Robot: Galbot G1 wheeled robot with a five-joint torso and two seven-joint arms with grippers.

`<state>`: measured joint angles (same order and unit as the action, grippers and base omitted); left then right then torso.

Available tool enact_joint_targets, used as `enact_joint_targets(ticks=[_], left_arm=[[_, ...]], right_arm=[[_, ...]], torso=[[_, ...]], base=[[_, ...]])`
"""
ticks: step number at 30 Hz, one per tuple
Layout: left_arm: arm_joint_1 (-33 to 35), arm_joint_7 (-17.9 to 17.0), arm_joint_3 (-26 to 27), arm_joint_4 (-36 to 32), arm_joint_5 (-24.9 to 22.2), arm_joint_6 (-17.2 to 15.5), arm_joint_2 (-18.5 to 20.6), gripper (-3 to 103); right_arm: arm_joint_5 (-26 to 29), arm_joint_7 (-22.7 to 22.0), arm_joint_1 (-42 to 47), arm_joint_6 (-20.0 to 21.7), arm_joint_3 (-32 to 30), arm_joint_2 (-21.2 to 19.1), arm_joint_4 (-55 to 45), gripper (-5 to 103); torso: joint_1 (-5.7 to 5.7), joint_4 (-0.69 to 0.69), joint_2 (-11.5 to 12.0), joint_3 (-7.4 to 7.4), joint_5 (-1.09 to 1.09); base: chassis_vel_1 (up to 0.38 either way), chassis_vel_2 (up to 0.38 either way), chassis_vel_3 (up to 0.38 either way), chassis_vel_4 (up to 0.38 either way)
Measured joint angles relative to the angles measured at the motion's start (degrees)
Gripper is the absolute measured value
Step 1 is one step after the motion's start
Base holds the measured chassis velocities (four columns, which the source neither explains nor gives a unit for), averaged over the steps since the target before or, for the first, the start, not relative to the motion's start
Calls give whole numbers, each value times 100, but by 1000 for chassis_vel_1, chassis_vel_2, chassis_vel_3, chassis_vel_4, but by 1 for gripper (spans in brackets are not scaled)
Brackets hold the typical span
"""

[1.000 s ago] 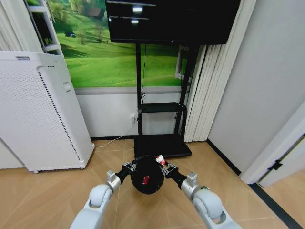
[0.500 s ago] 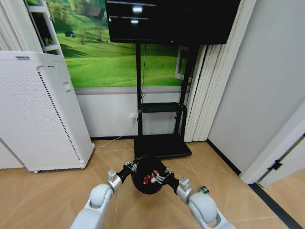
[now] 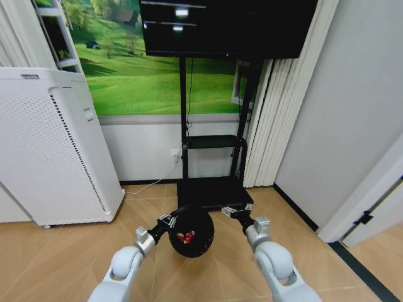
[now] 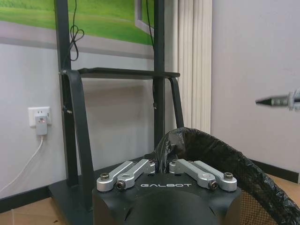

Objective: Pick up the trash bin and place the garbage on the floor into it.

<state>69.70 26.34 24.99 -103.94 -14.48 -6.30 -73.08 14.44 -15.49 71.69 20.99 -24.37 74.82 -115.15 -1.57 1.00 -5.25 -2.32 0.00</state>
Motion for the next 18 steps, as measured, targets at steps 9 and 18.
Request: enact_joint_targets(ticks=[9,18], left_arm=[[222,17,159,-210,-12,-18,116,7],[214,-4,112,-248,9,-58,80,7]], right_arm=[[231,45,285,-267,-158,37,268,100],[454,365,221,-275,-169,-44,307,100]], torso=[[0,1,0,0,0],[0,0,0,0,0]], base=[[0,0,0,0],[-46,-52,50,54]])
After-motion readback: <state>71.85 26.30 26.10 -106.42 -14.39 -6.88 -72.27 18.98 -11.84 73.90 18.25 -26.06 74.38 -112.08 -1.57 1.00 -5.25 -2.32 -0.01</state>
